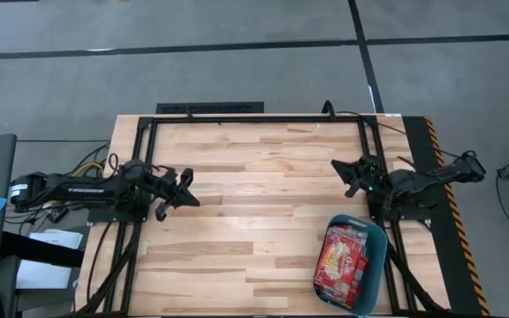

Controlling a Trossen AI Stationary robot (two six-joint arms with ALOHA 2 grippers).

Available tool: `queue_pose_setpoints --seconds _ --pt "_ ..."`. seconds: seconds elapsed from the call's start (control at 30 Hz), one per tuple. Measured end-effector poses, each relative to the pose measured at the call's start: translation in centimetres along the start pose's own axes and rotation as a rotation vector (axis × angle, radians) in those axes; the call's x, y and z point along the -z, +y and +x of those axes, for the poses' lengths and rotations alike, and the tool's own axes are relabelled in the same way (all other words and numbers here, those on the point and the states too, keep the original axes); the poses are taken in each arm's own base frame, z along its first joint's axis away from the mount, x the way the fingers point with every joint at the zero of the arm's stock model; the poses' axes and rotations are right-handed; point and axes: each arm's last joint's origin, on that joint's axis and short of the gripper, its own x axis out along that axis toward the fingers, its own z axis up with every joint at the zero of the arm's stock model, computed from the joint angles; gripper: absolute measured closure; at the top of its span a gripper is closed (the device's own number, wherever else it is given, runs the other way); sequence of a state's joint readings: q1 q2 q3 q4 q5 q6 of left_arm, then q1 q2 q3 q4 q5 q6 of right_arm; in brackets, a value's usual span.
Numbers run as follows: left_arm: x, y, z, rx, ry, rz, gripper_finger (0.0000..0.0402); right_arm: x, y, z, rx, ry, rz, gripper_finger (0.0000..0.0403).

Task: Sort popcorn bags into baskets
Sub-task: Return to Home Position

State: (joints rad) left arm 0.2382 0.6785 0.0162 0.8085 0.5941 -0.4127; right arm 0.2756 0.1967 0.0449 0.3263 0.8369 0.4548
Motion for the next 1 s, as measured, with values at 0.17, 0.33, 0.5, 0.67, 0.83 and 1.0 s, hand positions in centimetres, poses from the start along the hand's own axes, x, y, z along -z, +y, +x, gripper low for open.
queue_pose_setpoints --seconds 0.17,0.33,0.5,0.67,0.83,1.0 --pt "0.1 0.1 0.0 -0.013 0.012 -0.004 0.0401 0.0 0.0 0.0 0.004 0.009 -0.078 0.0354" --pt "1.3 0.6 -0.1 -0.075 0.108 -0.104 0.0401 0.0 -0.1 0.1 0.008 0.017 -0.147 0.0354" --pt "1.5 0.9 -0.2 -0.158 0.107 -0.18 0.0401 -0.6 0.2 0.3 -0.166 0.006 -0.315 0.0354" --pt "-1.9 -0.6 -0.2 0.122 -0.077 -0.105 0.0401 -1.5 0.2 0.1 -0.41 -0.018 -0.3 0.0354" --pt "-6.2 -4.9 -3.7 0.59 -0.092 -0.017 0.0401 -2.0 -0.5 0.0 -0.382 -0.069 -0.275 0.0354" --pt "-5.6 -5.8 -6.1 0.501 -0.123 -0.002 0.0401 -2.3 -0.8 0.1 -0.34 -0.1 -0.278 0.0354"
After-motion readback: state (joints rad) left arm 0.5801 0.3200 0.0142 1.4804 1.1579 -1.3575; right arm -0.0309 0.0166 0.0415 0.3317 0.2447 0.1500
